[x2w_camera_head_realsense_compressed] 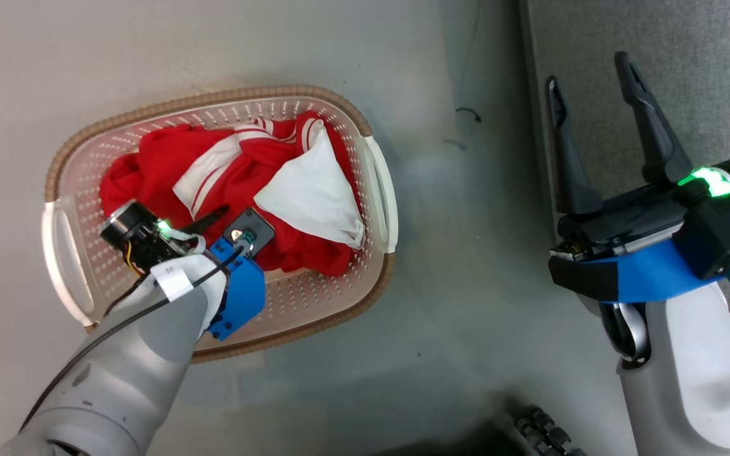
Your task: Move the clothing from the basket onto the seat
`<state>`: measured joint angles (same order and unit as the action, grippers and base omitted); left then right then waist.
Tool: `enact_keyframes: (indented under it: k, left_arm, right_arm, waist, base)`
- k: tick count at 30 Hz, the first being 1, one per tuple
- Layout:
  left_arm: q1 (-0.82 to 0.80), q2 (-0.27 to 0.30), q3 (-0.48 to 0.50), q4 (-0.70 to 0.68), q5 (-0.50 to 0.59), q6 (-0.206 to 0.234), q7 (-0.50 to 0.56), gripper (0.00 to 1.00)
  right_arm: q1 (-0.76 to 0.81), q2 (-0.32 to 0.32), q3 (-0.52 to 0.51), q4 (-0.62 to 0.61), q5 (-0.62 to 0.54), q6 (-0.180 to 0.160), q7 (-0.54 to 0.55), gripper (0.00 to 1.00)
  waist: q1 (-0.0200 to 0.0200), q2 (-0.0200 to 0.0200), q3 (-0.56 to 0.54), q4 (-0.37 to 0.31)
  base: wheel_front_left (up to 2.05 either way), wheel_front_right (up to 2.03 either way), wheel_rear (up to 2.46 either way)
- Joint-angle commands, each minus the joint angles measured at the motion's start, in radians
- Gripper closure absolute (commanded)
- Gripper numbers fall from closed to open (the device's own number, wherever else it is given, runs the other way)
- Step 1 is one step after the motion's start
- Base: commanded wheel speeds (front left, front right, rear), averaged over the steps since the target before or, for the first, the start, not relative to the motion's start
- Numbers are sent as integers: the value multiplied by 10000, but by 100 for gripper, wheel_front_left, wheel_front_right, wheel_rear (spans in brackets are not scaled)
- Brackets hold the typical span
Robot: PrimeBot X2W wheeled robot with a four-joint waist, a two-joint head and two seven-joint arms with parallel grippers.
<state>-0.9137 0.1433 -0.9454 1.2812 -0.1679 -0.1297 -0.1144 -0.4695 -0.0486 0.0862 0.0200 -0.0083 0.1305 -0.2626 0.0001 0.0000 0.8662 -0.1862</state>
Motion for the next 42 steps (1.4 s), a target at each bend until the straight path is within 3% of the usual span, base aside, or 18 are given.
enact_keyframes:
  k: [1,22,23,24,25,42]
  left_arm:
    - [-245,15,-45,26,-39,-4,92,0]
    - [-1188,-28,-588,86,-14,166,672,0]
    - [-1202,-37,-604,87,-39,156,660,7]
    - [-1218,-49,-630,86,-53,144,640,71]
    - [-1232,-74,-665,85,-45,126,598,100]
    - [-1118,-324,-698,84,-477,102,-555,100]
  right_arm:
    - [-118,-33,-49,-68,-50,5,-35,0]
    - [253,-34,-218,-620,-44,5,-35,0]
    - [258,-34,-225,-631,-44,5,-35,0]
    - [270,-34,-229,-637,-53,5,-35,0]
    - [280,-34,-233,-634,-56,5,-35,0]
    - [8,-34,-197,-237,-3,5,-35,0]
  waist:
    - [-1,0,221,-40]
    - [-1,0,1299,-69]
    - [-1,0,1309,-60]
    - [-1,0,1316,-47]
    - [-1,0,1324,-33]
    - [-1,0,371,384]
  base:
    - [0,0,0]
    - [0,0,0]
    - [0,0,0]
    - [0,0,0]
    - [0,0,0]
    - [0,0,0]
